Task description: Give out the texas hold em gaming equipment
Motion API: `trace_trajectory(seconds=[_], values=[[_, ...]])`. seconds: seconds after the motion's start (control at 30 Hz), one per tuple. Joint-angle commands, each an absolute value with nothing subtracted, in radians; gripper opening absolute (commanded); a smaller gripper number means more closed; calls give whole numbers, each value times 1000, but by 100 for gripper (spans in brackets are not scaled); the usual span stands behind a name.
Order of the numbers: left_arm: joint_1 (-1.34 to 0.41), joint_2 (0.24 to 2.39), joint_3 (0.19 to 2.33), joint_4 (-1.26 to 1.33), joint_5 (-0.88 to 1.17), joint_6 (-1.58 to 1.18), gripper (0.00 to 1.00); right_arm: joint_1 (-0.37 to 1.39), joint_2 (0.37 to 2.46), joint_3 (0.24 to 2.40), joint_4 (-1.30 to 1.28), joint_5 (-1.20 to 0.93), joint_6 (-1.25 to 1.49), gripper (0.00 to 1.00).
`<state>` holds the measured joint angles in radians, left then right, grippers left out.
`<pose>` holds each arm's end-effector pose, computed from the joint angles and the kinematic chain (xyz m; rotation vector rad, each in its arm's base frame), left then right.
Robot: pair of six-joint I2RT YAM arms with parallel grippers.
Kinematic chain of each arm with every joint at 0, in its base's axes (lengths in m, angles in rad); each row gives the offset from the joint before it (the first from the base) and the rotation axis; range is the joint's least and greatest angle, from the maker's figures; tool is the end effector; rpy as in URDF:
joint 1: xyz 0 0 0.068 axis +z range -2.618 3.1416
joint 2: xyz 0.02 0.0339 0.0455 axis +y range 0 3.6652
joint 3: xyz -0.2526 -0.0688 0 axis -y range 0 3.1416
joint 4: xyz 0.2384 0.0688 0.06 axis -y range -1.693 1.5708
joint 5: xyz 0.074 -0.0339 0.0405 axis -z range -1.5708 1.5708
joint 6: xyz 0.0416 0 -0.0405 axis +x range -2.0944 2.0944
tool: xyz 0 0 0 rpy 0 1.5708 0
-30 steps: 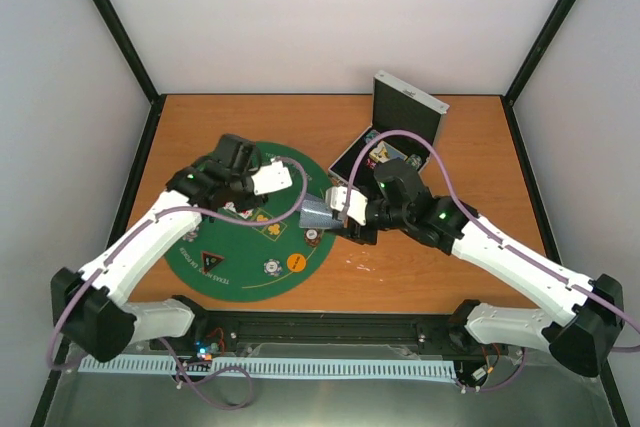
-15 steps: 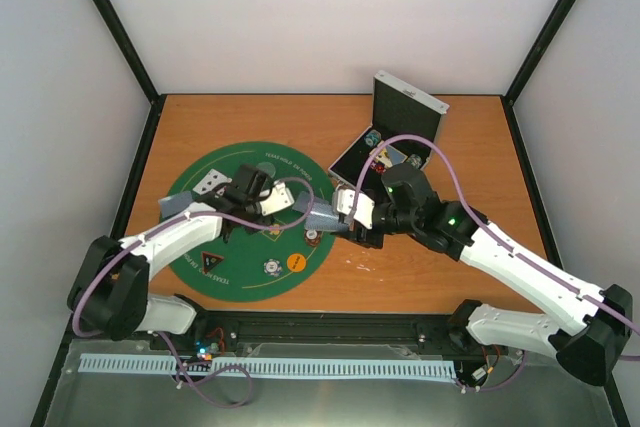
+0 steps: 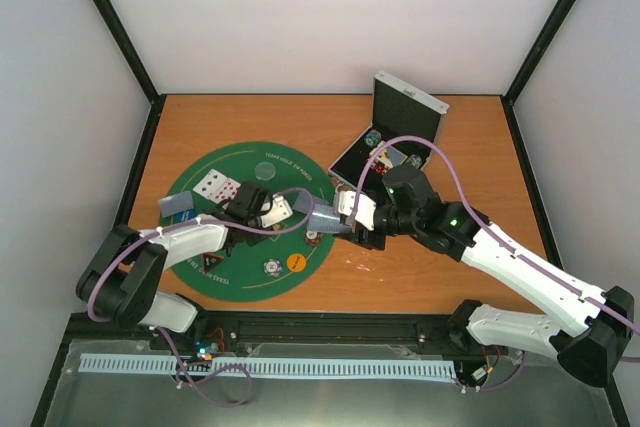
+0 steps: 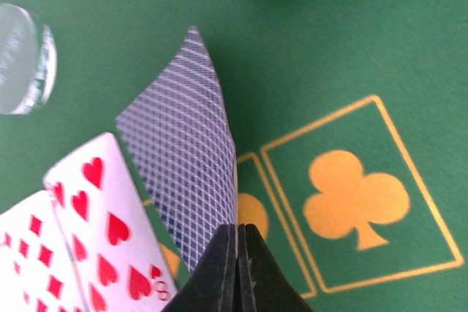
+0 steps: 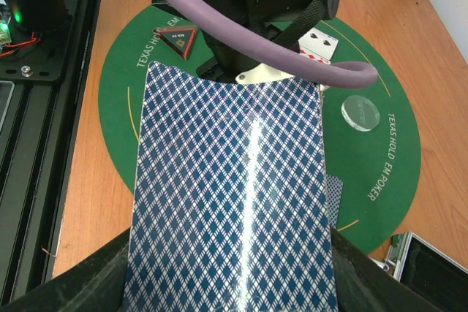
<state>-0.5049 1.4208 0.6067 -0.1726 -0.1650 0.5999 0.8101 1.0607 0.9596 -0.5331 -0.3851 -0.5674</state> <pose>0.2247 -0.1164 0.1351 1.2868 2.2086 0.2475 0.1476 0.1778 0.3029 -1.5631 1.5579 0.5595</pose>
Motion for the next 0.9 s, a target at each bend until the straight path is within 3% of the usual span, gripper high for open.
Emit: trace_trajectory(seconds=[0.0,0.87], values=[[-502,1413,570,-188,-119,576,1,805,1049,953,-508,-385,-566,55],[-502,1439,534,-90,-140,636,1,805,1051,951,-509,-382,-576,55]])
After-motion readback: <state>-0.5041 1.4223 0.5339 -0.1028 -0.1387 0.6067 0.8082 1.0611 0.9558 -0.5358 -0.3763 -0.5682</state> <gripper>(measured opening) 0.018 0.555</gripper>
